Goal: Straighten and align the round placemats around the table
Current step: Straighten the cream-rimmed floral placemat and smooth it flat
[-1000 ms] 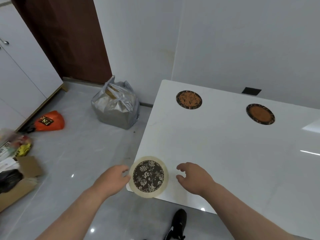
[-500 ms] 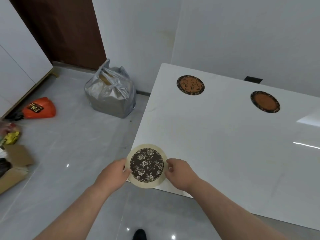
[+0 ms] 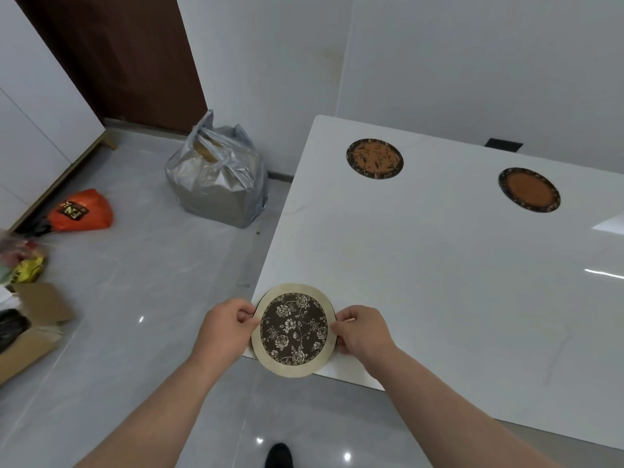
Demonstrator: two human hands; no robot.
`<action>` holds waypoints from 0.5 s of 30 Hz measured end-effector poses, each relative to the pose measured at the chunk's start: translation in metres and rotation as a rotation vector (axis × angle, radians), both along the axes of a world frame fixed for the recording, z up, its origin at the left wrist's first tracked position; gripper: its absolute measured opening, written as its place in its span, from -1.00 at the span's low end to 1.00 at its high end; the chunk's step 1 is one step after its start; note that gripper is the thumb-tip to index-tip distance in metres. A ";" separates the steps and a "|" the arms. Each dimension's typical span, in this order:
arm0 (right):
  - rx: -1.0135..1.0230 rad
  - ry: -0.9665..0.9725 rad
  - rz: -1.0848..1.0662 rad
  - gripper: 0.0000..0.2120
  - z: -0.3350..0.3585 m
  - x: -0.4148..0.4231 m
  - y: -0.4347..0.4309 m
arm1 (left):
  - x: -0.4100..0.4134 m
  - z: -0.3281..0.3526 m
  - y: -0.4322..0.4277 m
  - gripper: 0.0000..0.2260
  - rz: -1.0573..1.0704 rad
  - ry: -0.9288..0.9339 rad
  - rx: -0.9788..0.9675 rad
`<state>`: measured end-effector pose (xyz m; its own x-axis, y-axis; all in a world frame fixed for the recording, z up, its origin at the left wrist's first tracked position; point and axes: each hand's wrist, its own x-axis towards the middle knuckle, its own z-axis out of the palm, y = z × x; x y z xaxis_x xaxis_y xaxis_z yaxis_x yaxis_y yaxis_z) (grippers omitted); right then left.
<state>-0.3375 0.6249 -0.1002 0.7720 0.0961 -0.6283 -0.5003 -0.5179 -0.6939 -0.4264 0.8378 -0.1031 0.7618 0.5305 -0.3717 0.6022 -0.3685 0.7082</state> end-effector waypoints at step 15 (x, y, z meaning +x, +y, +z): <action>-0.089 -0.143 -0.119 -0.97 0.008 0.052 -0.071 | 0.087 0.008 -0.054 -0.90 -0.205 -0.052 -0.024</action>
<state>-0.2852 0.5542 -0.0922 0.8565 -0.0521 -0.5135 -0.4613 -0.5235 -0.7164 -0.3396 0.7834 -0.0955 0.8715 0.3537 -0.3396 0.4785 -0.4620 0.7467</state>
